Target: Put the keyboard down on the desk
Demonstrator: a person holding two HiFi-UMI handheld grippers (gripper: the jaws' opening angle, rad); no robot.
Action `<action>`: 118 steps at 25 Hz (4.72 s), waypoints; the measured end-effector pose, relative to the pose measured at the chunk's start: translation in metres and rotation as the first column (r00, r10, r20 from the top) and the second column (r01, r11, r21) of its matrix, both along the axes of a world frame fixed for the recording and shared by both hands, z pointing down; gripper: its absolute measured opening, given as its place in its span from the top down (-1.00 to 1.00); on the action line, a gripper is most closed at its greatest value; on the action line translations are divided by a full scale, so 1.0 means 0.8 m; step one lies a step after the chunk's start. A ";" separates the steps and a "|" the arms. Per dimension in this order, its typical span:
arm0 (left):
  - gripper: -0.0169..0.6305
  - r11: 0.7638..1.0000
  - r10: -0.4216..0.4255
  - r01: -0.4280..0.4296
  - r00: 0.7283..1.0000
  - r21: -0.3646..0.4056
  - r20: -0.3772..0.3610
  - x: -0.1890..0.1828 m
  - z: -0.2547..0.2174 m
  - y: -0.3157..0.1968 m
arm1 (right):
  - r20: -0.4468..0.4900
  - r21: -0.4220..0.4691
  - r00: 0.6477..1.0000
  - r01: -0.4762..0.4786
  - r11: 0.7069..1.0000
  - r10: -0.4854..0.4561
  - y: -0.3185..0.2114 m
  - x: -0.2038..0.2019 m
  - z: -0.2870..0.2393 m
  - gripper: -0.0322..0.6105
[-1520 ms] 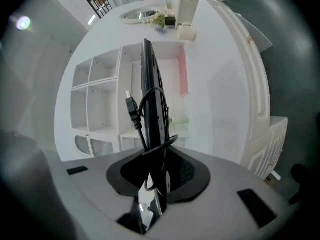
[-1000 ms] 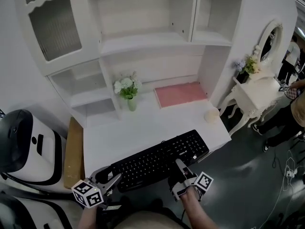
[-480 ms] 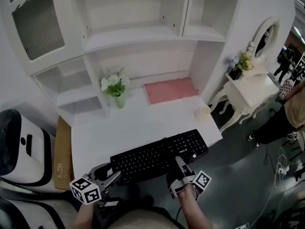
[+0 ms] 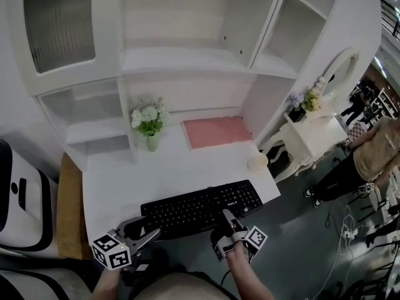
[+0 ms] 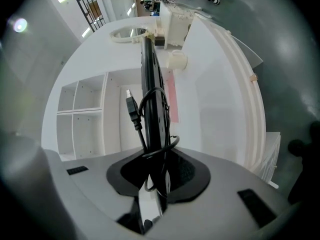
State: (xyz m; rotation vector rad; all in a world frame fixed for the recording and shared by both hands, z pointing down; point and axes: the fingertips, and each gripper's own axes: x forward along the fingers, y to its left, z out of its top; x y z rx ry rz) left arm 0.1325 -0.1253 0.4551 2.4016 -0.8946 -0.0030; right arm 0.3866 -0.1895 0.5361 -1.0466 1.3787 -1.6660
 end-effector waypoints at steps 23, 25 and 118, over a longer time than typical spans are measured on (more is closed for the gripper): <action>0.23 0.996 -0.039 0.038 0.999 -0.081 -0.011 -0.023 0.031 -0.031 | -0.034 -0.106 0.998 0.057 0.993 -0.061 -0.126 -0.043 0.085 0.59; 0.24 0.994 -0.051 0.051 0.999 -0.096 0.006 -0.014 0.037 -0.044 | -0.019 -0.108 0.997 0.078 0.991 -0.080 -0.143 -0.040 0.094 0.59; 0.50 0.986 0.000 0.035 0.978 -0.161 0.211 -0.005 0.102 -0.084 | -0.667 -0.638 -0.318 0.712 0.295 -0.674 -0.140 -0.074 0.188 0.24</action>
